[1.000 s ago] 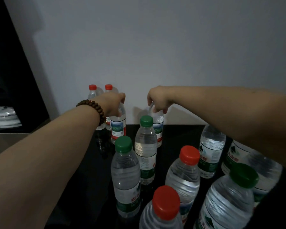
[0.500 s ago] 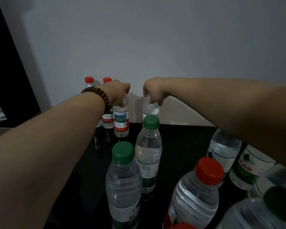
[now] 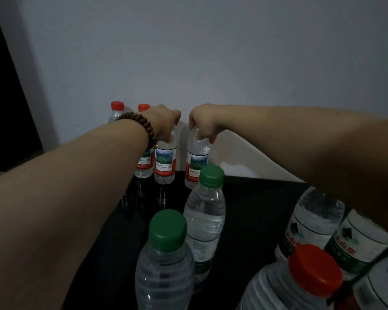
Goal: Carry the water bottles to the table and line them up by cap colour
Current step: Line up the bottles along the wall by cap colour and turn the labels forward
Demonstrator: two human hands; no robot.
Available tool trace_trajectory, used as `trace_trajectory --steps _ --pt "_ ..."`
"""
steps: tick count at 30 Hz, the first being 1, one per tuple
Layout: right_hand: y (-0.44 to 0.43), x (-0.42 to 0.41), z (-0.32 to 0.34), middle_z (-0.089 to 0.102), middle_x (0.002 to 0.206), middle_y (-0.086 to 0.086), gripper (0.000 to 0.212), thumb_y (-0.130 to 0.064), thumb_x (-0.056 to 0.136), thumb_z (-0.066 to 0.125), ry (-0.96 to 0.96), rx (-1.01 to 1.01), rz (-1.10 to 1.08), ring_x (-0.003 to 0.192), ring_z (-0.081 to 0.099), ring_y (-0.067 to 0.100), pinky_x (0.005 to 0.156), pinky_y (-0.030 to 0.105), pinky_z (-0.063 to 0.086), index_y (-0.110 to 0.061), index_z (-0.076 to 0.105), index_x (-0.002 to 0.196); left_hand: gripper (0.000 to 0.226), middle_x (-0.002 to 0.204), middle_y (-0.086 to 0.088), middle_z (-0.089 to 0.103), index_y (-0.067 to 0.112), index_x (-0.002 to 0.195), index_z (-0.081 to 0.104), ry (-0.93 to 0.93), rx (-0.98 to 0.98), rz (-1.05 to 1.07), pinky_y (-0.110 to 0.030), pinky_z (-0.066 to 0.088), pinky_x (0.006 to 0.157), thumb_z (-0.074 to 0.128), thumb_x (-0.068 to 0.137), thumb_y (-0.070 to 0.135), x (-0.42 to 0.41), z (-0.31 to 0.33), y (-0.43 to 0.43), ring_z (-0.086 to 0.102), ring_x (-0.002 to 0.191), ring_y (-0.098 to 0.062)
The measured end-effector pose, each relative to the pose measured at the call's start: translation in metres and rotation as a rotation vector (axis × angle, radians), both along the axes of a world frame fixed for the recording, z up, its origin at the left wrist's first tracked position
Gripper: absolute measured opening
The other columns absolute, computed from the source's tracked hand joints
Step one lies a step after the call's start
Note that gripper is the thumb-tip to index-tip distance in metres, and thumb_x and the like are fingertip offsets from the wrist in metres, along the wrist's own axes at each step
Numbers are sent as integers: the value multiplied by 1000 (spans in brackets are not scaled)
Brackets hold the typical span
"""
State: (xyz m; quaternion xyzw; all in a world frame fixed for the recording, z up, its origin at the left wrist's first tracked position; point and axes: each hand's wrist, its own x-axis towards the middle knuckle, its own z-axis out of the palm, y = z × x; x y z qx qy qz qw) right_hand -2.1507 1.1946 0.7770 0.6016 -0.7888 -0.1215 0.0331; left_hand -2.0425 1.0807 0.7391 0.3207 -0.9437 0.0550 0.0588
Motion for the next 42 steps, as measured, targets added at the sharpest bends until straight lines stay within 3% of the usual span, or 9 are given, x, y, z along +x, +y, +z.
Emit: trace_trajectory --steps 4,11,15,20,25,31,35,39,42 --pt "-11 -2 -1 72 122 8 34 -26 102 63 -30 -7 -10 91 76 22 78 27 60 -5 66 129 57 126 -15 57 18 135 52 7 9 -5 -43 53 93 83 87 27 -4 1 -4 60 109 -32" --pt "-28 -9 -5 77 107 10 33 -22 98 66 -48 -42 -23 80 77 23 82 32 61 -3 66 126 56 123 -14 58 18 134 52 39 -2 -7 -39 52 86 82 87 21 -10 -2 -12 55 96 -26" --pt "-37 -7 -5 77 109 9 34 -22 95 68 -26 -59 -5 85 76 23 70 27 58 -5 66 126 61 122 -13 60 19 138 51 37 -14 -4 -41 54 88 82 86 22 -15 -4 -17 59 99 -28" --pt "-46 -8 -7 75 112 8 36 -15 93 70 -68 -87 -23 81 76 24 76 33 62 -6 63 128 64 122 -10 64 21 140 51 38 -32 -11 -39 53 85 83 85 24 -18 -4 -21 60 98 -27" --pt "-45 -10 -10 72 119 8 38 -11 92 72 -75 -120 -18 63 67 19 70 34 63 -7 63 128 65 123 -10 64 22 141 50 35 -23 -15 -42 55 91 82 85 23 -17 -4 -22 63 107 -30" --pt "-42 -9 -10 66 124 12 40 -7 92 71 -150 -168 -38 77 68 25 63 35 63 -7 60 130 69 126 -14 60 18 144 46 66 37 -2 -41 55 92 81 85 16 -14 0 -13 62 109 -31" --pt "-31 -13 -13 59 121 19 55 -11 88 76 -325 -306 -85 75 63 30 53 37 58 -8 44 132 65 130 -19 54 17 142 35 100 82 35 -44 55 94 73 90 13 -10 -1 -3 60 115 -36" --pt "-13 -12 -10 58 130 17 87 -27 83 85 -329 -284 -124 97 67 34 78 42 62 -9 30 148 81 127 -18 53 21 151 21 143 145 96 -47 60 90 73 89 10 -1 2 9 63 108 -34" --pt "10 -6 2 58 135 17 82 -31 86 81 -218 -297 -119 116 60 33 91 37 54 -7 35 148 85 133 -17 44 23 152 21 187 144 132 -43 62 84 72 88 3 11 11 29 62 103 -31"
